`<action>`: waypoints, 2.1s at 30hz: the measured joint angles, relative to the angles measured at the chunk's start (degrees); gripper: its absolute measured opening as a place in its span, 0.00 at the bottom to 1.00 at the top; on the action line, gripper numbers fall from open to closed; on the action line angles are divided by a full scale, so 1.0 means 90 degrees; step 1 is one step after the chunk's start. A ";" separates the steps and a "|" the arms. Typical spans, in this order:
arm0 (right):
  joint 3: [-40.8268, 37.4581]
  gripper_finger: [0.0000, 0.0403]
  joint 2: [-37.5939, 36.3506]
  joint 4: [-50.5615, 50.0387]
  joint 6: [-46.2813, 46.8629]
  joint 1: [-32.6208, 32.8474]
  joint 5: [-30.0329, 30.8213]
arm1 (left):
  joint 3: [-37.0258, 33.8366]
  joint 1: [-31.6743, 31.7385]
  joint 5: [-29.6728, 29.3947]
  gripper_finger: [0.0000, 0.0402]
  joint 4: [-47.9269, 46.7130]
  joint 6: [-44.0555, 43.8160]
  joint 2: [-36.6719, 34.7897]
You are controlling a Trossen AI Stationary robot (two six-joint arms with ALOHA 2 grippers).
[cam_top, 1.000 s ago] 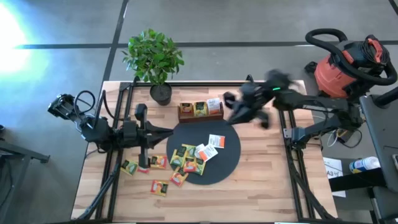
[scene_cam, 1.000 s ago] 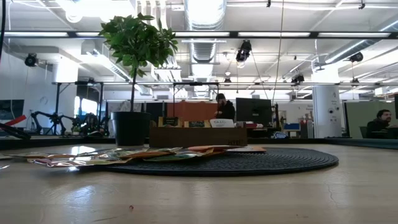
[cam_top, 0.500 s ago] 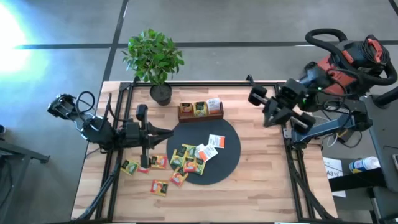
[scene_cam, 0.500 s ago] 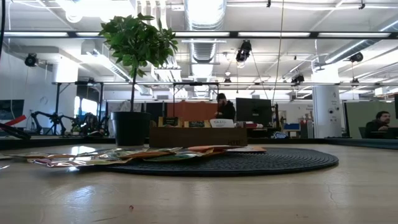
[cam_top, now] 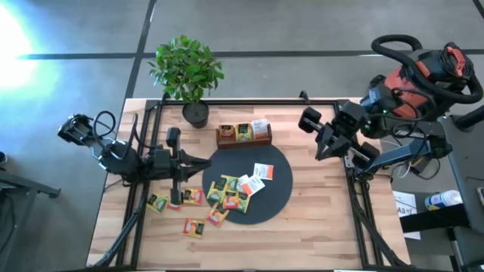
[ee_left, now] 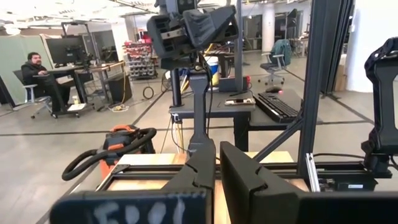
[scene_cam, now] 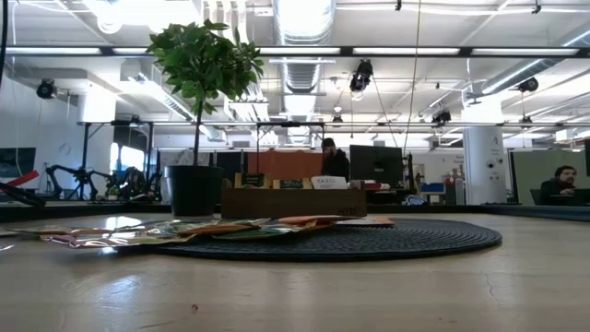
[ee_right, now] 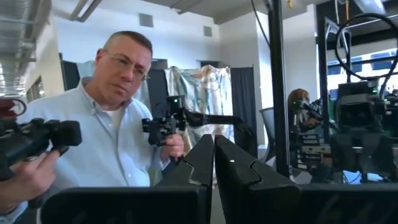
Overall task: Pick & Place Tea
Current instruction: Put the middle white tea bag into the right slot of the wooden organizer
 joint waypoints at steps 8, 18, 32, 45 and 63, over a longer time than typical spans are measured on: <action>0.0000 0.02 0.0001 0.0000 0.0000 -0.0002 0.0018 | 0.0000 0.0012 0.0001 0.00 -0.0111 -0.0083 0.0000; 0.0000 0.02 0.0001 0.0000 0.0002 -0.0005 -0.0002 | 0.0000 0.0015 -0.0001 0.00 -0.0119 -0.0091 0.0000; -0.0215 0.02 0.0349 -0.6531 0.0274 -0.0139 0.4152 | -0.0046 0.0367 -0.0019 0.00 -0.1444 -0.2348 0.0116; -0.2383 0.33 0.1725 -0.4900 0.1434 -0.0021 0.3442 | -0.1711 0.2574 0.2795 0.19 -0.1758 -0.4949 0.0855; -0.3967 0.50 0.3647 -0.0331 0.4831 0.0122 0.2999 | -0.2885 0.2735 0.5039 0.19 0.1469 -0.4888 0.3390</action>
